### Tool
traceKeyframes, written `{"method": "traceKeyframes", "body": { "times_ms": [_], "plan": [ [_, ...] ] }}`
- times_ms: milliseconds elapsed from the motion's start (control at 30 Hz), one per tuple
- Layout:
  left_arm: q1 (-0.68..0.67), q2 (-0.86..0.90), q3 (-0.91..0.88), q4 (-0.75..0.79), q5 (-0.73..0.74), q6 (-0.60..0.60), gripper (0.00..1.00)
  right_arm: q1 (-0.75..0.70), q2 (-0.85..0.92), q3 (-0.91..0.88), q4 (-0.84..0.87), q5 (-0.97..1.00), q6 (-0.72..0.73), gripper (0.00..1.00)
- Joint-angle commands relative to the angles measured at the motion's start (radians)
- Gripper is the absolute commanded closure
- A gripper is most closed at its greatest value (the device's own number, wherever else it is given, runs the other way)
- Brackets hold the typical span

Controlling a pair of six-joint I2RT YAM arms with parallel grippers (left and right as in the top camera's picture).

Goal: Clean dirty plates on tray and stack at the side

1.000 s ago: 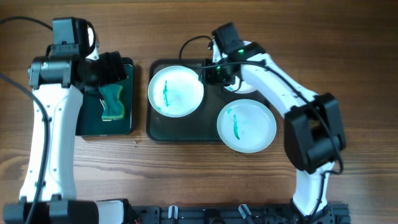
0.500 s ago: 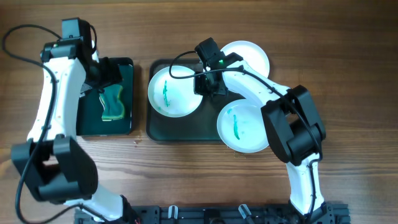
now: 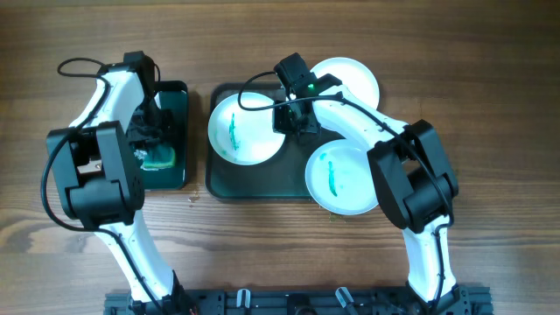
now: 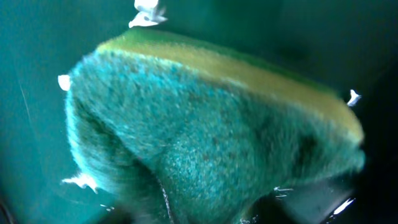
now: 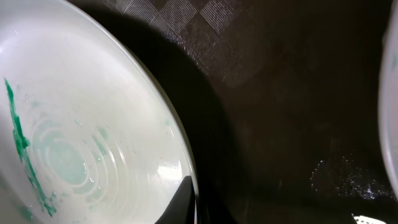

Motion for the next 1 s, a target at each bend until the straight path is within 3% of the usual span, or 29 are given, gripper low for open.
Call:
{"method": "traceKeyframes", "body": {
  "times_ms": [0, 100, 267, 367, 600, 833, 900, 967],
  "plan": [
    [0.006, 0.023, 0.013, 0.011, -0.010, 0.008, 0.96, 0.003, 0.032, 0.014, 0.001, 0.031, 0.010, 0.96],
    [0.003, -0.001, 0.018, -0.007, 0.021, 0.007, 0.96, 0.003, 0.032, 0.014, 0.005, 0.018, 0.011, 0.96],
    [-0.022, -0.192, 0.035, 0.007, 0.376, 0.003, 0.96, -0.010, 0.032, 0.014, 0.000, -0.028, 0.011, 0.96],
    [-0.107, -0.248, 0.035, 0.043, 0.421, -0.031, 0.96, -0.035, 0.032, 0.014, -0.032, -0.094, 0.011, 0.96],
    [-0.296, -0.103, 0.035, 0.163, 0.394, -0.158, 0.96, -0.095, 0.032, 0.014, -0.098, -0.166, -0.015, 0.96],
    [-0.346, 0.066, 0.035, 0.246, 0.386, -0.159, 0.96, -0.095, 0.032, -0.003, -0.074, -0.167, -0.012, 0.96],
    [-0.378, 0.091, 0.035, 0.250, 0.456, -0.156, 0.96, -0.095, 0.032, -0.003, -0.074, -0.167, -0.014, 0.96],
    [-0.407, 0.092, 0.035, 0.254, 0.653, -0.068, 0.96, -0.095, 0.032, -0.003, -0.074, -0.167, -0.014, 0.96]
  ]
}}
